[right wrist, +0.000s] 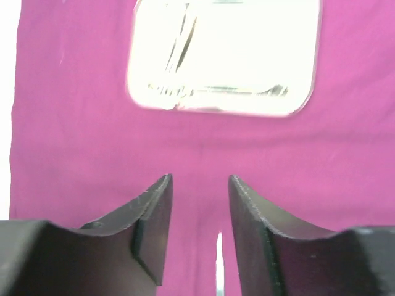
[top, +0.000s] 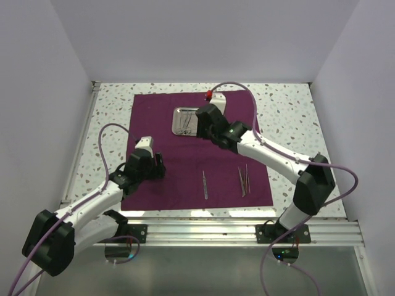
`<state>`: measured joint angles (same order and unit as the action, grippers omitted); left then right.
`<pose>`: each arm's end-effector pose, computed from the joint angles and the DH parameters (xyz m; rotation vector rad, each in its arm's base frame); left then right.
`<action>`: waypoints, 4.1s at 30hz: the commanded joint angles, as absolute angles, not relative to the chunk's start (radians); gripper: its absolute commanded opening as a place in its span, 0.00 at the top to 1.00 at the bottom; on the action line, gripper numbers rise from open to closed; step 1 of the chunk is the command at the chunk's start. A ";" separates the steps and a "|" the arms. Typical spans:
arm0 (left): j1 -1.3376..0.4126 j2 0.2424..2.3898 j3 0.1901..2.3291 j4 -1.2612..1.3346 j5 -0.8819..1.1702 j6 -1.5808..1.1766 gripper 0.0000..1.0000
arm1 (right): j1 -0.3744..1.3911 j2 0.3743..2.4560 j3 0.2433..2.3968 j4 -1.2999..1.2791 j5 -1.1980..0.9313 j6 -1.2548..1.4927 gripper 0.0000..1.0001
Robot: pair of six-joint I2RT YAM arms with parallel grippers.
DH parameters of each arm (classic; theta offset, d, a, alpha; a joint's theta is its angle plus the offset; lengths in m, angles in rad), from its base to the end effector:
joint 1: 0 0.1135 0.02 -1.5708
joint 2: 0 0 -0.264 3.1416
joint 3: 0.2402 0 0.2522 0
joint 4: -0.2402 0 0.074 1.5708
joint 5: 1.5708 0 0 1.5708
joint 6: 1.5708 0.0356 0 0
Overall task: Open and lay out the surgical kit
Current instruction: Place the medical item in the surgical kit, then pick up the medical item from the container, then place the medical item in the surgical kit.
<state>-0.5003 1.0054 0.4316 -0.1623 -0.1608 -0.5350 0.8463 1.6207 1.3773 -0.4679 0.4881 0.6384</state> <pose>0.1762 -0.0899 0.1806 -0.1230 2.3169 -0.3464 0.2546 0.2624 0.3075 0.0213 2.1987 0.2760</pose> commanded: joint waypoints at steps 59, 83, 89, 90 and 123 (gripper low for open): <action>-0.511 1.086 0.454 -0.103 -0.204 -0.523 0.33 | 0.454 2.439 2.166 -0.578 0.426 0.422 1.00; -0.518 1.052 0.459 -0.124 -0.229 -0.537 0.31 | 0.670 1.775 1.395 -0.348 0.376 0.581 1.00; -0.518 1.042 0.465 -0.156 -0.261 -0.560 0.01 | 0.817 1.622 1.134 -0.292 0.393 0.676 1.00; -0.518 1.029 0.465 -0.158 -0.267 -0.567 0.01 | 0.831 1.594 1.114 -0.296 0.397 0.687 1.00; -0.520 0.997 0.446 -0.144 -0.245 -0.557 0.01 | 0.747 1.722 1.381 -0.383 0.512 0.566 0.11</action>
